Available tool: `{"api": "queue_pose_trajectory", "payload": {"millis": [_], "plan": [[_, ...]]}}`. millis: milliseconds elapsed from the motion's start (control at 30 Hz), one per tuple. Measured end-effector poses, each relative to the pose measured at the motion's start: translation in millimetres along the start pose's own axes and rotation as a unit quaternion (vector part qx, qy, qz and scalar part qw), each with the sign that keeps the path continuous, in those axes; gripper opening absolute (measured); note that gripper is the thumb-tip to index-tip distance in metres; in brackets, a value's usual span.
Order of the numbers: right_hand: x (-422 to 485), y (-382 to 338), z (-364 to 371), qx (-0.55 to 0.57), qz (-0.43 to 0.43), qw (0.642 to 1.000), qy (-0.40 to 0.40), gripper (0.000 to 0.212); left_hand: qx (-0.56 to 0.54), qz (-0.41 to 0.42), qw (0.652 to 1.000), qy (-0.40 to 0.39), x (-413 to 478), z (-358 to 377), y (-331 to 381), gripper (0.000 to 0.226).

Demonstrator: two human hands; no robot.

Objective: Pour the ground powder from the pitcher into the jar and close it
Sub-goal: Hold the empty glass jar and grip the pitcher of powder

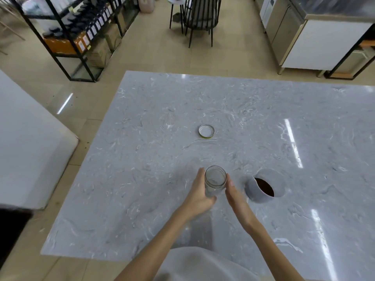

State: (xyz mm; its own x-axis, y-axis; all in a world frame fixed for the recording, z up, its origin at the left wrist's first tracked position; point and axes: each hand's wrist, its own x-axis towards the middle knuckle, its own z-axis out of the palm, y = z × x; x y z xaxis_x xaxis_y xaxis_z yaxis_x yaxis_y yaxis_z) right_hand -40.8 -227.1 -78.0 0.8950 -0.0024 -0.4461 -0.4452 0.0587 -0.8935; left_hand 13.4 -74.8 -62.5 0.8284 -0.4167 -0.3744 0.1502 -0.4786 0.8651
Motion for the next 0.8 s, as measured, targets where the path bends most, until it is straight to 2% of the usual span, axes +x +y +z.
{"api": "queue_pose_trajectory", "payload": {"millis": [100, 167, 233, 333, 433, 533, 633, 800], "plan": [[-3.2, 2.9, 1.2, -0.015, 0.004, 1.0, 0.025, 0.064, 0.077, 0.017, 0.997, 0.0, 13.7, -2.0, 0.8, 0.108], [-8.0, 2.3, -3.7, -0.02, 0.008, 1.0, 0.014, 0.061, 0.098, 0.015, 0.995, -0.006, 20.0, -3.9, 0.1, 0.116], [-11.6, -1.0, -11.7, -0.001, 0.011, 1.0, 0.013, 0.067, 0.127, 0.041, 0.991, 0.007, 21.1, -5.3, -4.3, 0.119], [-5.6, -12.1, -19.4, 0.036, 0.014, 0.998, 0.05, 0.076, 0.144, 0.075, 0.986, 0.042, 10.2, -4.3, -14.0, 0.118], [7.5, -26.4, -11.3, 0.027, 0.007, 0.998, 0.048, 0.078, 0.121, 0.079, 0.989, 0.04, -0.6, 2.0, -22.1, 0.114], [17.2, -31.9, 3.6, -0.001, 0.003, 0.999, 0.045, 0.068, 0.104, 0.077, 0.991, 0.034, -2.9, 9.1, -22.1, 0.112], [19.1, -28.8, 12.8, -0.006, 0.001, 0.998, 0.062, 0.059, 0.099, 0.079, 0.99, 0.064, -0.5, 14.3, -21.9, 0.109], [12.1, -18.8, 10.2, -0.002, 0.008, 0.998, 0.056, 0.056, 0.117, 0.096, 0.981, 0.125, 3.2, 18.3, -17.7, 0.099]]}}
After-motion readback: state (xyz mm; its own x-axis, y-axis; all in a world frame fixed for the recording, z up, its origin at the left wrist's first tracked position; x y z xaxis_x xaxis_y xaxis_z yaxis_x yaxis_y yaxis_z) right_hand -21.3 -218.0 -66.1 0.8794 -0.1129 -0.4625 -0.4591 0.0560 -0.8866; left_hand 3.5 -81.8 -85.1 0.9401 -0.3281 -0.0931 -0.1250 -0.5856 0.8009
